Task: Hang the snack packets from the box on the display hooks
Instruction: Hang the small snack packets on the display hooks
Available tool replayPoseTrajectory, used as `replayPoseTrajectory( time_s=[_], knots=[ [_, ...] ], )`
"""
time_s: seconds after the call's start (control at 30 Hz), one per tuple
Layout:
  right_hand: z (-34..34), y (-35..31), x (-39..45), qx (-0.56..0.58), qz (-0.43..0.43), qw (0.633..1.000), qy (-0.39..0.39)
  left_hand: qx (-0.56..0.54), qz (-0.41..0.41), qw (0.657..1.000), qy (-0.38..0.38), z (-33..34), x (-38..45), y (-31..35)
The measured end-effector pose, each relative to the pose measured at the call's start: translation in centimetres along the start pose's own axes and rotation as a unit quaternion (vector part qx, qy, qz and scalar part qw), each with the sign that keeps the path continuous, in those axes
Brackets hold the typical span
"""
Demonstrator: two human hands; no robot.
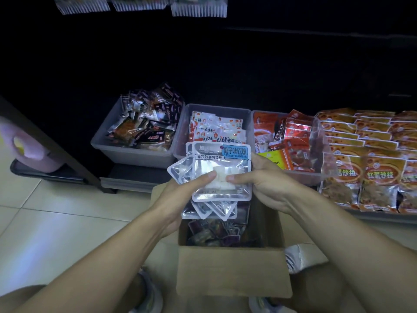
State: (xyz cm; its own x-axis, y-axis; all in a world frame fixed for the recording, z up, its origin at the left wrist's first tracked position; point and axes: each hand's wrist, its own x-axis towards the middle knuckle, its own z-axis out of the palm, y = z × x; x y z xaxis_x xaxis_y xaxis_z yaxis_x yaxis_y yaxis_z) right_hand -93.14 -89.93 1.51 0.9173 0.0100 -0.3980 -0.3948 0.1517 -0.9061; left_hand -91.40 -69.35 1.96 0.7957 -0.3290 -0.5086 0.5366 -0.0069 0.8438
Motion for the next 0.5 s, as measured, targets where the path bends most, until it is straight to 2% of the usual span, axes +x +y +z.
replayPoseTrajectory(
  time_s=[0.17,0.3,0.4,0.47,0.5],
  knots=[
    [0.6,0.8,0.2,-0.113,-0.001,0.993,-0.025,0.031,-0.024,0.998,0.051,-1.7,0.9,-1.3],
    [1.5,1.4,0.8,-0.198,0.023,0.979,-0.046,0.069,0.009,0.995,0.075,-2.9,0.7,-1.6],
    [1.9,1.5,1.6,-0.196,0.07,0.976,-0.068,0.106,0.044,0.986,0.117,-4.1,0.8,-2.0],
    [1.4,1.7,2.8,-0.223,0.077,0.971,-0.031,0.148,0.062,0.978,0.137,-4.8,0.9,-2.2],
    [0.7,2.3,3.8,-0.287,0.067,0.956,0.0,0.16,0.068,0.974,0.146,-5.2,1.0,-2.3]
  ],
)
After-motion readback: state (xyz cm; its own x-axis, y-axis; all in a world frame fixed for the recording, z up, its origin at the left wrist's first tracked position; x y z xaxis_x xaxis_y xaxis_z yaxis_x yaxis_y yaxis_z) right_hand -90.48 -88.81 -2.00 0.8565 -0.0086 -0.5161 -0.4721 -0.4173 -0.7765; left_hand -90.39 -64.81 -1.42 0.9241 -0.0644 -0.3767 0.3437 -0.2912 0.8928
